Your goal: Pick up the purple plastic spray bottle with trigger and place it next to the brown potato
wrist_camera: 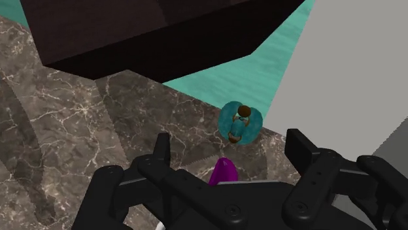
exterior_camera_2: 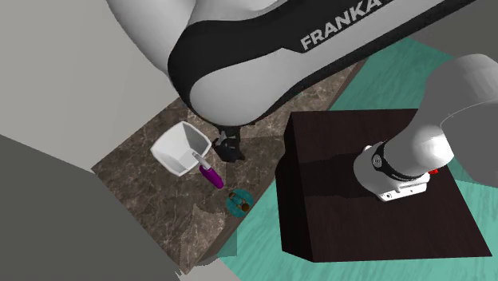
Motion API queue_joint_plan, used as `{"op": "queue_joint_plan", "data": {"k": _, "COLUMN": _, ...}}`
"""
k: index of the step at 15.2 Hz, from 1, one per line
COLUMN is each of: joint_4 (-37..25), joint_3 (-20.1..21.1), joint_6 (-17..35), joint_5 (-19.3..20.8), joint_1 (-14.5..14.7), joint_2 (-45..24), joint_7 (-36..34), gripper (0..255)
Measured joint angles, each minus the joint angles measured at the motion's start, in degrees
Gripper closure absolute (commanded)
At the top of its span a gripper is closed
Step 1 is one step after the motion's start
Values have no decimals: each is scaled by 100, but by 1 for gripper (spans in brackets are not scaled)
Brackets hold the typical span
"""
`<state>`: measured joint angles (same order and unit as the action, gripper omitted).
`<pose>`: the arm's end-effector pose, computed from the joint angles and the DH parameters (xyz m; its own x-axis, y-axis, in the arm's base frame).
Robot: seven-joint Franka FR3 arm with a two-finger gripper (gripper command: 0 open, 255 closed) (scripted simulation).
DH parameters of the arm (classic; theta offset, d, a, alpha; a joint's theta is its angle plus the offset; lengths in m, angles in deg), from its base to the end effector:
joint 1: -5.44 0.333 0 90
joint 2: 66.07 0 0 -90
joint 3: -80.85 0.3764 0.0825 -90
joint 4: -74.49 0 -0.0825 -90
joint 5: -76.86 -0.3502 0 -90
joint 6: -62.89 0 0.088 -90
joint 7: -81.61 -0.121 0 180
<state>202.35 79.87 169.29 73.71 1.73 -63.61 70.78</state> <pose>0.4423 -0.0313 0.4340 0.9028 -0.2773 -0.3287 -0.2881 -0.9575 0.0165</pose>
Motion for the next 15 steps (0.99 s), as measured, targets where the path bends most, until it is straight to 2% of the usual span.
{"op": "queue_joint_plan", "data": {"k": 9, "joint_4": -1293, "joint_3": -106, "joint_6": 437, "joint_5": -555, "joint_1": -165, "joint_2": -2132, "joint_7": -294, "gripper": 0}}
{"op": "queue_joint_plan", "data": {"k": 15, "joint_4": -2519, "joint_3": -122, "joint_6": 392, "joint_5": -933, "joint_1": -340, "joint_2": -3576, "joint_7": -494, "gripper": 0}}
